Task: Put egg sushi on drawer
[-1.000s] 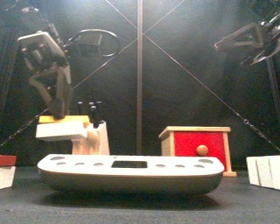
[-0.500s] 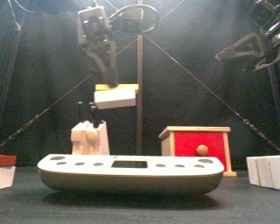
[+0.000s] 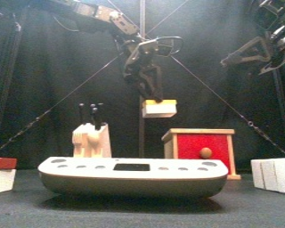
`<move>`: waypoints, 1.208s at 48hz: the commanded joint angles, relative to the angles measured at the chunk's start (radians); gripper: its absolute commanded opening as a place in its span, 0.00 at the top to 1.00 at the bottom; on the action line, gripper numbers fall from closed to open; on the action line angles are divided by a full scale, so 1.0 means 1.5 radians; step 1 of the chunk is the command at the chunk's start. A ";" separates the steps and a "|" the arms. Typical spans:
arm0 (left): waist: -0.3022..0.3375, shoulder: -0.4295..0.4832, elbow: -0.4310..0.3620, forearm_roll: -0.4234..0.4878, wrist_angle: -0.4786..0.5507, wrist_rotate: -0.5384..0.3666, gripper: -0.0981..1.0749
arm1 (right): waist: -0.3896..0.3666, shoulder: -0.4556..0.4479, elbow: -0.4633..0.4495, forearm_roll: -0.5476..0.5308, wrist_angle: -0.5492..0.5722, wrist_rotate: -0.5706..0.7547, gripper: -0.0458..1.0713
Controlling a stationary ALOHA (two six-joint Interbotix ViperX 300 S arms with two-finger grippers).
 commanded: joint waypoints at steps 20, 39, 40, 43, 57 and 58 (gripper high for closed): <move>0.055 0.173 -0.300 0.049 0.102 0.002 0.50 | -0.001 0.003 -0.006 0.000 0.007 0.001 0.95; 0.054 0.219 -0.351 0.059 0.164 0.004 0.50 | -0.002 0.003 -0.006 0.000 0.007 0.001 0.95; 0.054 0.219 -0.352 0.059 0.164 0.004 0.50 | -0.002 0.003 -0.006 -0.001 0.007 0.000 0.95; 0.055 0.219 -0.353 0.059 0.164 0.003 0.49 | -0.002 0.003 -0.006 -0.001 0.007 0.001 0.95; 0.054 0.226 -0.353 0.053 0.160 0.003 0.48 | -0.002 0.004 -0.006 -0.001 0.007 0.000 0.95; 0.054 0.226 -0.353 0.052 0.157 0.003 0.47 | -0.002 0.003 -0.006 -0.001 0.007 0.001 0.95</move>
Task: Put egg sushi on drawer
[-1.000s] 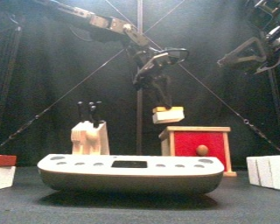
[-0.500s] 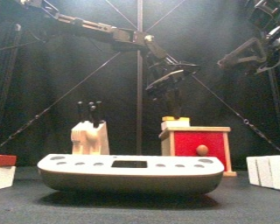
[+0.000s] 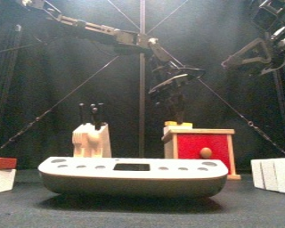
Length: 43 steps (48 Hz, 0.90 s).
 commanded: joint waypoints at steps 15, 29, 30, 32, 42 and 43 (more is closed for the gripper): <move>0.000 -0.009 -0.026 -0.013 -0.013 -0.004 0.27 | -0.002 0.005 -0.006 0.000 -0.003 0.000 0.95; -0.002 -0.010 -0.027 -0.014 -0.016 -0.006 0.14 | -0.002 0.006 -0.006 -0.001 -0.003 0.000 0.95; -0.002 -0.011 -0.027 -0.014 -0.017 -0.006 0.14 | -0.002 0.006 -0.006 -0.001 -0.003 0.000 0.95; -0.004 -0.012 -0.027 -0.015 -0.017 -0.006 0.14 | -0.002 0.006 -0.006 0.000 -0.003 0.000 0.95; -0.004 -0.013 -0.027 -0.014 -0.022 -0.005 0.14 | -0.002 0.006 -0.006 -0.001 -0.003 0.000 0.95; -0.004 -0.014 -0.027 -0.014 -0.022 -0.005 0.14 | -0.002 0.006 -0.006 -0.001 -0.003 0.000 0.95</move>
